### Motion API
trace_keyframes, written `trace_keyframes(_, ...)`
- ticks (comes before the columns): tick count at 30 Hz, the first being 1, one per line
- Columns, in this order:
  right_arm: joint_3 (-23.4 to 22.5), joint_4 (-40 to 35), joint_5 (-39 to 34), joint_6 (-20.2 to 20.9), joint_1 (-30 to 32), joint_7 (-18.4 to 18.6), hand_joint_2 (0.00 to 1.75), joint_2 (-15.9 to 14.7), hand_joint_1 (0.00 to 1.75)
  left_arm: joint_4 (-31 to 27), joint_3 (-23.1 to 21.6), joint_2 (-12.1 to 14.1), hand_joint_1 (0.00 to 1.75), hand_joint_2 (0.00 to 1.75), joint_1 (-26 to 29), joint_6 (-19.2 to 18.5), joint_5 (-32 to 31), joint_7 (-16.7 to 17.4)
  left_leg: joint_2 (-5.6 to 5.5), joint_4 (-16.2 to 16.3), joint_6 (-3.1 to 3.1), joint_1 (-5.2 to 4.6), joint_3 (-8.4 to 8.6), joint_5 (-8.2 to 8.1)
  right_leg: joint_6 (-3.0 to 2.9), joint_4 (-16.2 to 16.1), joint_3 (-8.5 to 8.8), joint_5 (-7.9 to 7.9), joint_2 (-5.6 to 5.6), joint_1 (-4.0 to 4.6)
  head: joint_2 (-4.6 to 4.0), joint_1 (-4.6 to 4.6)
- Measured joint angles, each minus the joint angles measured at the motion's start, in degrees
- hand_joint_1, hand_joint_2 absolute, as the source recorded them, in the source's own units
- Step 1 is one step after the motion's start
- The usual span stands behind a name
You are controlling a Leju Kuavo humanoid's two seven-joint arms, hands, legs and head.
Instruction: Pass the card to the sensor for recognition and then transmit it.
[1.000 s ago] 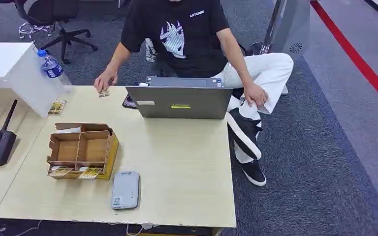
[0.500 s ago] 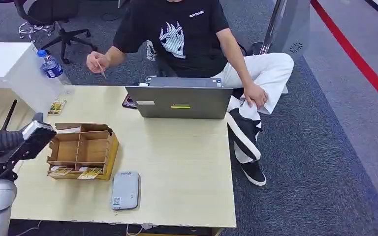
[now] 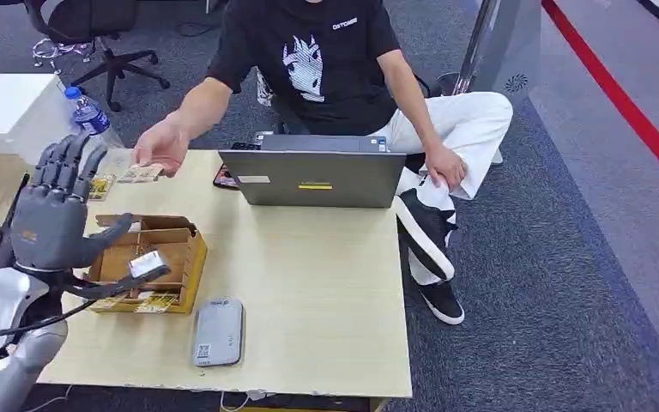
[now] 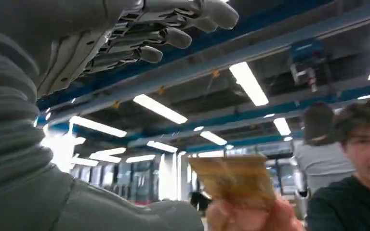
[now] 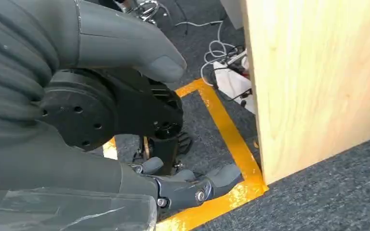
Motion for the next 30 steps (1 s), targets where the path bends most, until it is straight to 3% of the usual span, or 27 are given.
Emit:
trace_keyframes(4, 0.0, 0.3, 0.7, -0.1, 0.0, -0.2, 1.75, 0.0, 0.00, 0.5, -1.5, 1.4, 0.02, 1.75, 0.0, 2.2, -2.3, 0.5, -0.02, 0.0, 0.00, 0.00, -0.02, 0.00, 0.00, 0.0, -0.02, 0.00, -0.01, 0.00, 0.00, 0.00)
trace_keyframes(5, 0.0, 0.4, 0.7, -0.1, 0.0, -0.2, 1.75, 0.0, 0.00, 0.6, -1.7, 1.5, 1.41, 1.75, 0.1, 2.6, -2.5, 0.5, -0.02, 0.0, 0.00, 0.00, -0.03, 0.00, 0.00, 0.0, -0.02, 0.00, -0.02, 0.00, 0.00, 0.00)
trace_keyframes(6, 0.0, 0.4, 0.7, -0.2, 0.0, -0.3, 1.75, 0.0, 0.00, 0.7, -1.8, 1.6, 1.75, 1.75, 0.3, 3.2, -2.8, 0.5, -0.02, 0.0, 0.00, 0.00, -0.03, 0.00, 0.00, 0.0, -0.02, 0.00, -0.01, 0.00, 0.00, 0.00)
trace_keyframes(17, 0.0, 0.5, 0.7, -1.4, 0.1, -0.5, 1.75, 0.0, 0.00, 1.1, -2.3, 1.7, 1.75, 1.75, 3.2, 7.1, -2.5, -0.5, -0.02, 0.0, 0.00, 0.00, -0.05, 0.00, 0.00, 0.0, -0.01, 0.00, -0.02, 0.00, 0.00, 0.00)
trace_keyframes(25, -0.2, 0.5, 0.4, -2.9, 0.1, -1.3, 1.75, 0.1, 0.00, 0.8, -1.9, 0.7, 1.75, 1.75, 7.0, 10.7, -0.2, -3.3, -0.01, 0.0, 0.00, -0.01, -0.06, -0.01, 0.00, 0.0, -0.04, 0.00, -0.01, 0.00, 0.00, 0.00)
trace_keyframes(30, -0.6, 0.4, 0.3, -3.1, 0.2, -1.4, 1.75, 0.2, 0.00, -0.2, -1.8, -0.4, 1.75, 1.75, 10.1, 10.1, 1.8, -5.1, -0.01, 0.0, 0.00, -0.01, -0.08, -0.01, 0.00, 0.0, -0.06, -0.01, -0.01, 0.00, 0.00, 0.00)
